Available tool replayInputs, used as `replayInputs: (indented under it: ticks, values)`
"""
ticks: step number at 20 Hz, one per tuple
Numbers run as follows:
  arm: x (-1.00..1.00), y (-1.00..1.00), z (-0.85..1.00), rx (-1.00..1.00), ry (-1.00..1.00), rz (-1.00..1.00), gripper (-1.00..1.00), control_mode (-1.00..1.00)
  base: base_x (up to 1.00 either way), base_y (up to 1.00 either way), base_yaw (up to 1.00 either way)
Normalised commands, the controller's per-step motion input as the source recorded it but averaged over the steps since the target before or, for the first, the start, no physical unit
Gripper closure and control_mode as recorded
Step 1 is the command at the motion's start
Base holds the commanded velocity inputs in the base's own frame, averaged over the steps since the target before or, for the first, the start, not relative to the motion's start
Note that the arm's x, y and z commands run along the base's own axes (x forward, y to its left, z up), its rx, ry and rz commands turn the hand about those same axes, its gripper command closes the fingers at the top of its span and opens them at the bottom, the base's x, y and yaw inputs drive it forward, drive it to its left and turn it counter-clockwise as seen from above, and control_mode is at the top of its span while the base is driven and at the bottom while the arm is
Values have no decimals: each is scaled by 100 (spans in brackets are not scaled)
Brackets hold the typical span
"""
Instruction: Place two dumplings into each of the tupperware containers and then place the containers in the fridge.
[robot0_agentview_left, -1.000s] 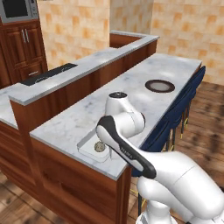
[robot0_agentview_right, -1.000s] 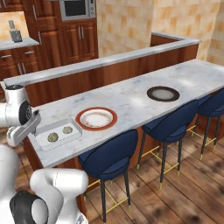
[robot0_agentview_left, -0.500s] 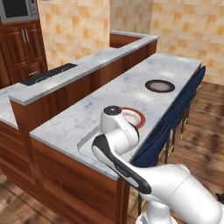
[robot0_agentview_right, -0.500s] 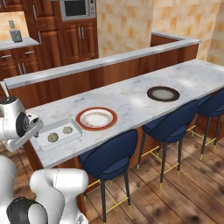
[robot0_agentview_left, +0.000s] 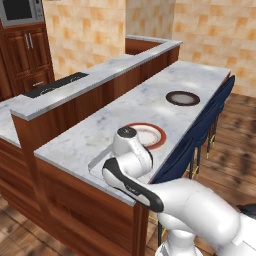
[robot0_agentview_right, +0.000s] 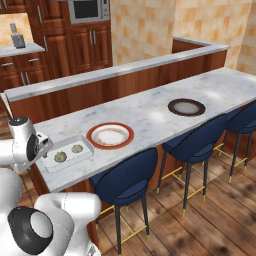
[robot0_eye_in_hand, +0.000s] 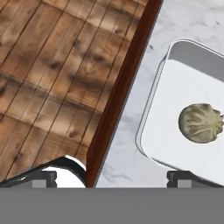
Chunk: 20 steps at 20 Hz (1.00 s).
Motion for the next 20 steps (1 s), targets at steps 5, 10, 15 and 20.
replayInputs:
  ticks: [5,10,15,20]
  values:
    - [40,17,-12,0,3,0,-100,-100,0,0,0]
    - [31,0,-6,0,3,0,-100,-100,0,0,0]
    - [5,9,-32,0,3,0,-100,-100,0,0,0]
    - [15,1,-29,0,0,0,-100,-100,0,0,0]
